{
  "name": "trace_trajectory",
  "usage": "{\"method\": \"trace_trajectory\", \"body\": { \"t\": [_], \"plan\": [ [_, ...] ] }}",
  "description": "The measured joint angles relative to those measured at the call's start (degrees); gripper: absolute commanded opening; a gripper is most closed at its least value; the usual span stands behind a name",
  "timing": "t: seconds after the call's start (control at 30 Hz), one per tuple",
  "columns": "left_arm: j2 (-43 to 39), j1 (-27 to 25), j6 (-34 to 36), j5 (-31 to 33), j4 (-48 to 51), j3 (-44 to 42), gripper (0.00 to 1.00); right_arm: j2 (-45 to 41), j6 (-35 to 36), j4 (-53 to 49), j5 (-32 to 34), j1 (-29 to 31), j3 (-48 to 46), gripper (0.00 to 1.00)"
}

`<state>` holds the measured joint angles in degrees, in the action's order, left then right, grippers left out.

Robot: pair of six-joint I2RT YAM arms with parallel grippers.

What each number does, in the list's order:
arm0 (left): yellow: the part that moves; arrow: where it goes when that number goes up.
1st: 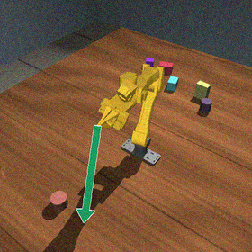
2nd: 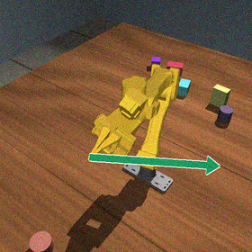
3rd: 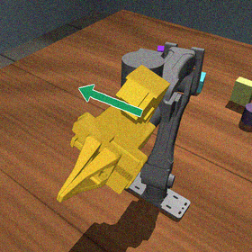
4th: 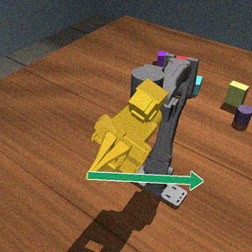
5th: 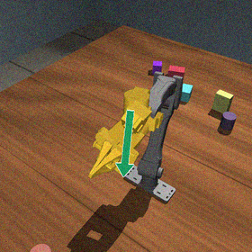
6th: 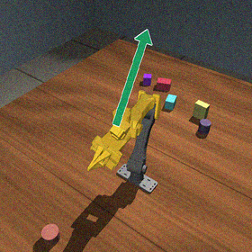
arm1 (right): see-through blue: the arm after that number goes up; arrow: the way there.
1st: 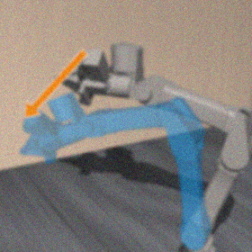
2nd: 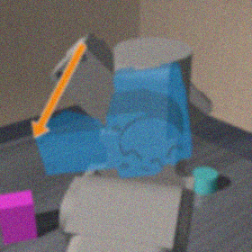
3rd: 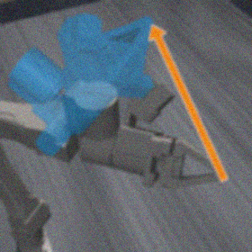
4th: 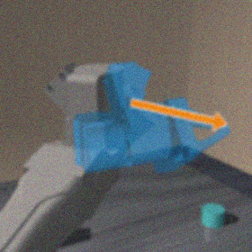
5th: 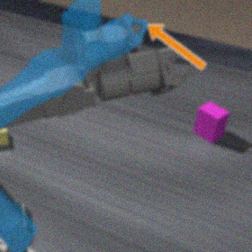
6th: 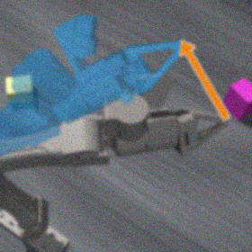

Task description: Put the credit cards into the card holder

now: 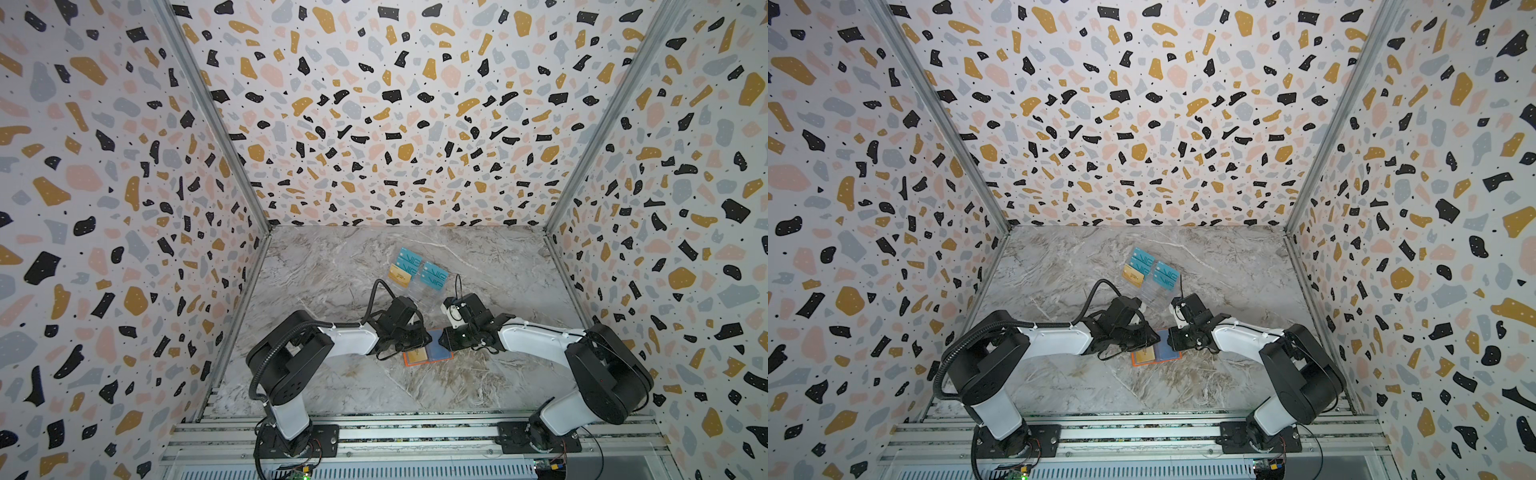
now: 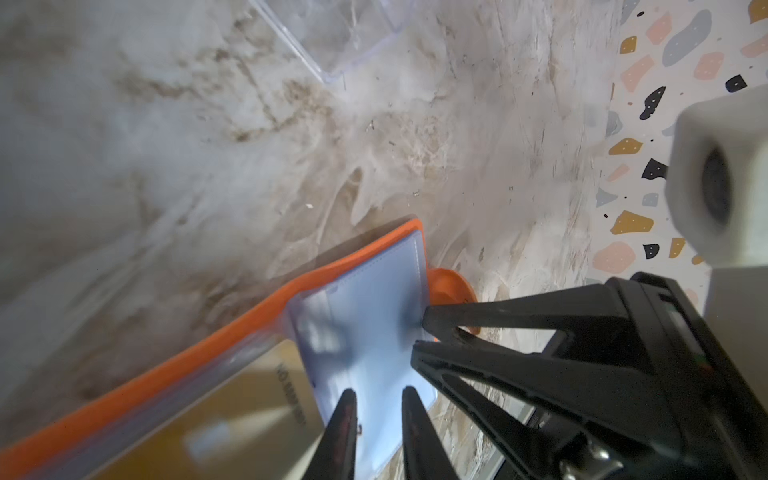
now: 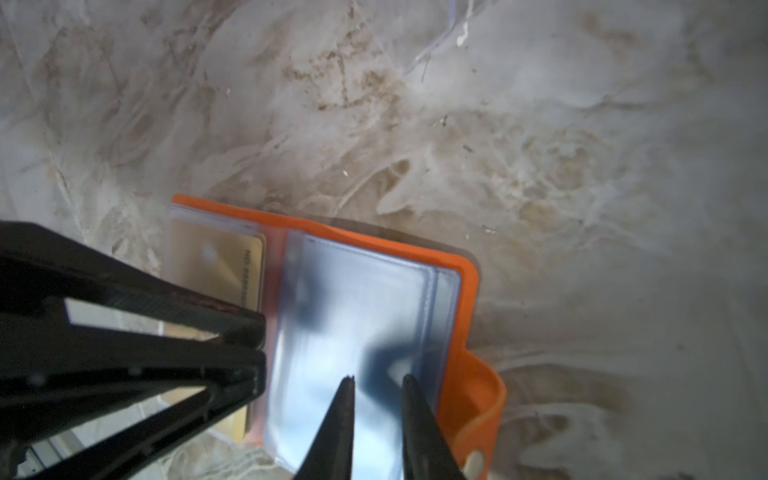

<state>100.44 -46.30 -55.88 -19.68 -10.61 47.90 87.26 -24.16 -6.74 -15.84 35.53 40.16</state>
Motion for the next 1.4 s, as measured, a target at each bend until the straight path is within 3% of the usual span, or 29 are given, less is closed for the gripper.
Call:
{"method": "trace_trajectory", "body": {
  "t": [0.67, 1.03, 1.4],
  "plan": [
    [3.8, 0.0, -3.8, 0.1, -6.4, -0.1, 0.25, 0.2, -0.2, 1.7, 0.0, -0.2, -0.5, 0.23],
    [3.8, 0.0, -12.7, -3.2, -21.7, -8.0, 0.25, 0.2, -0.6, 2.5, -0.2, -0.2, -0.8, 0.23],
    [2.9, 0.0, -14.2, -4.8, -24.4, -9.9, 0.27, 0.2, -1.1, 3.0, -0.4, -0.2, -1.0, 0.23]
  ]
}}
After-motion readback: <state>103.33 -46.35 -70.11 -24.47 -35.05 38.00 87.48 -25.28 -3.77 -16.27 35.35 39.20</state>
